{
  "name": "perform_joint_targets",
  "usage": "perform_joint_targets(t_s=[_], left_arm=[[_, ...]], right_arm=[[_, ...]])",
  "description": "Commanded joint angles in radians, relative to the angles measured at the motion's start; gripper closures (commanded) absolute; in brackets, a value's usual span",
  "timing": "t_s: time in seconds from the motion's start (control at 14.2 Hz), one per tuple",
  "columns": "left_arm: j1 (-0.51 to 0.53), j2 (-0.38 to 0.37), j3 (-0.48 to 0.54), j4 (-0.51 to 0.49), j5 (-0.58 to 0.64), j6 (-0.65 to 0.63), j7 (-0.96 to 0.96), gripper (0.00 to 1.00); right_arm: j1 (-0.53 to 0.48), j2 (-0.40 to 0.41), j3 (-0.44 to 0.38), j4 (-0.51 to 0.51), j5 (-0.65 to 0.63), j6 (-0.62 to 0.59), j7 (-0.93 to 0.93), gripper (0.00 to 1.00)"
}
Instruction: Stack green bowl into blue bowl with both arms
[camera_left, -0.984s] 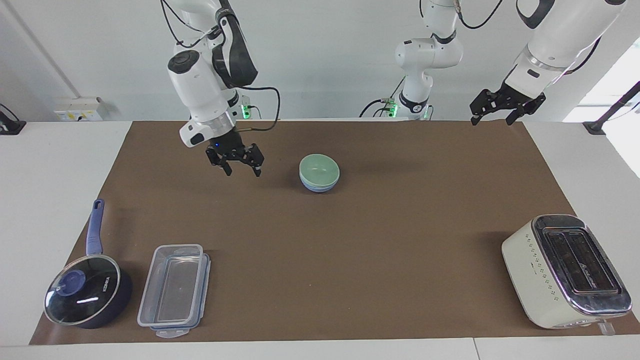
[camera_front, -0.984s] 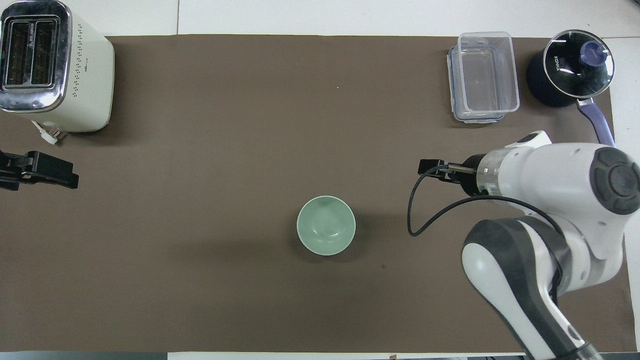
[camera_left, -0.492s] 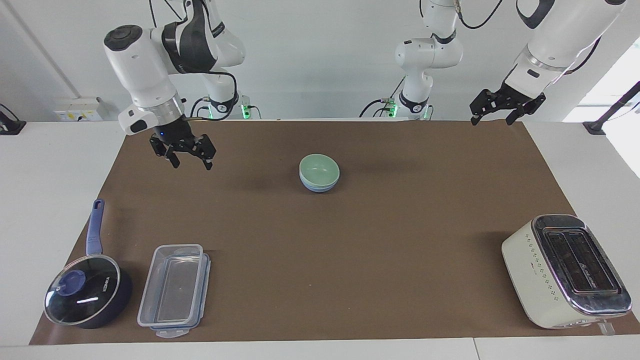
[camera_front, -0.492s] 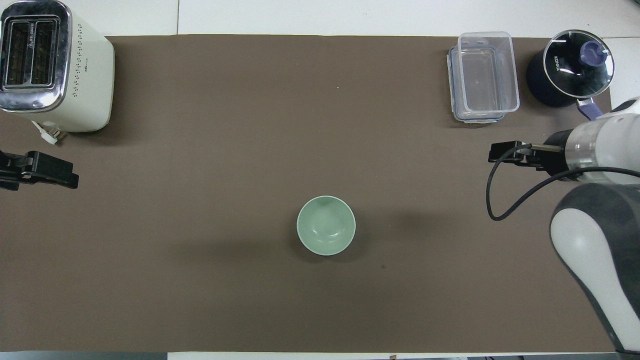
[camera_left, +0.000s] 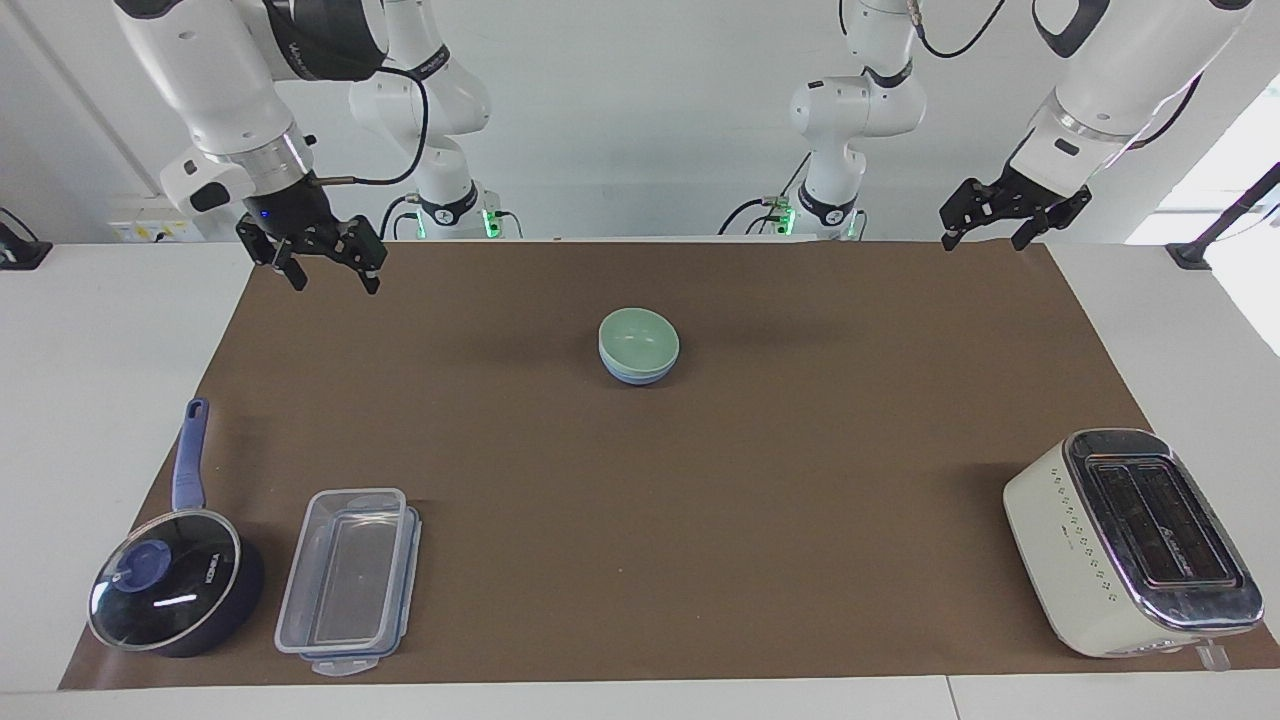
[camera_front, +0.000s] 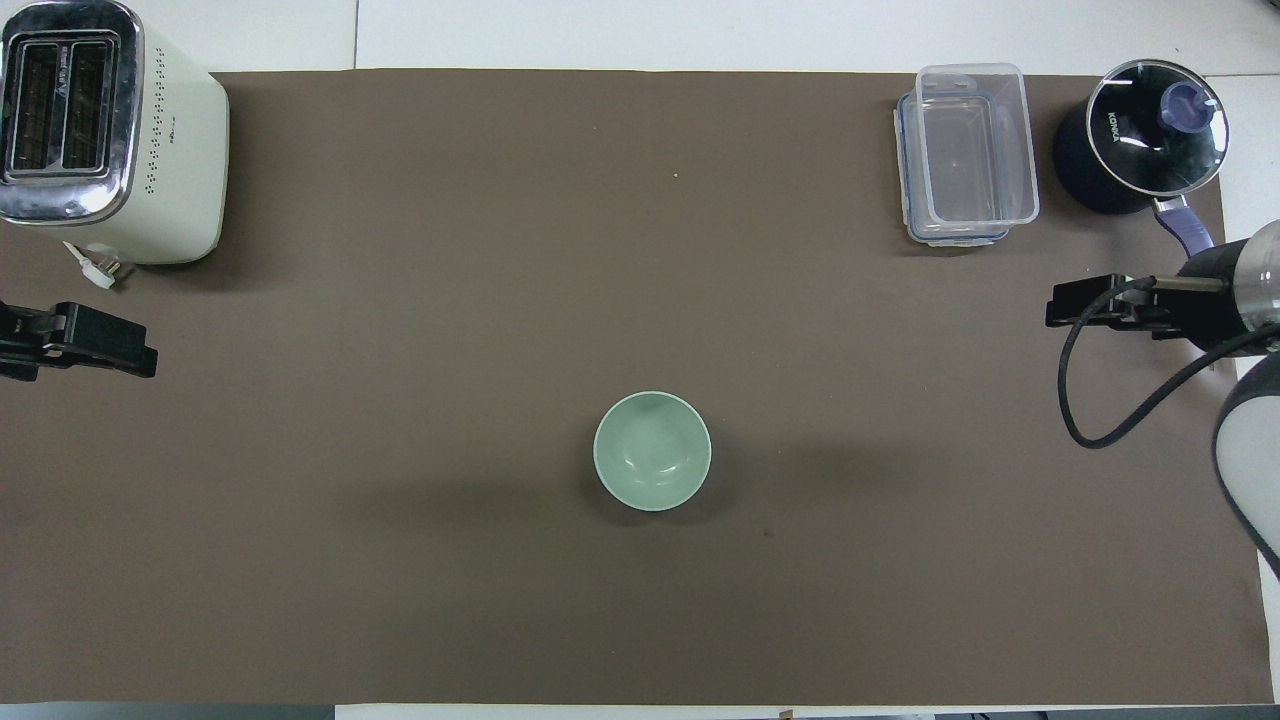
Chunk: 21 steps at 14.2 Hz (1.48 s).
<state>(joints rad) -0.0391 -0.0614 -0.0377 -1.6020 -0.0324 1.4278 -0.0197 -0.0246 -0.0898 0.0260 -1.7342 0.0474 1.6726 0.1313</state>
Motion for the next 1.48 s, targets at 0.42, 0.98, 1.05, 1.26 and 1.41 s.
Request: perform_joint_targets(t_s=[0.42, 0.98, 1.05, 1.26, 1.41], left_arm=[[0.005, -0.006, -0.004, 0.001, 0.017, -0.001, 0.004, 0.0], [0.005, -0.006, -0.004, 0.001, 0.017, -0.001, 0.004, 0.0], [0.005, -0.006, -0.004, 0.001, 0.017, -0.001, 0.004, 0.0], [0.005, -0.006, -0.004, 0.001, 0.017, -0.001, 0.004, 0.0], [0.005, -0.006, -0.004, 0.001, 0.017, -0.001, 0.004, 0.0]], right_arm=[[-0.026, 0.061, 0.011, 0.097, -0.047, -0.085, -0.068, 0.0], [-0.028, 0.044, 0.011, 0.073, -0.049, -0.114, -0.062, 0.0], [-0.029, 0.044, 0.011, 0.074, -0.049, -0.114, -0.062, 0.0], [-0.032, 0.045, 0.011, 0.076, -0.06, -0.106, -0.064, 0.0], [-0.021, 0.045, 0.011, 0.076, -0.099, -0.111, -0.061, 0.0]])
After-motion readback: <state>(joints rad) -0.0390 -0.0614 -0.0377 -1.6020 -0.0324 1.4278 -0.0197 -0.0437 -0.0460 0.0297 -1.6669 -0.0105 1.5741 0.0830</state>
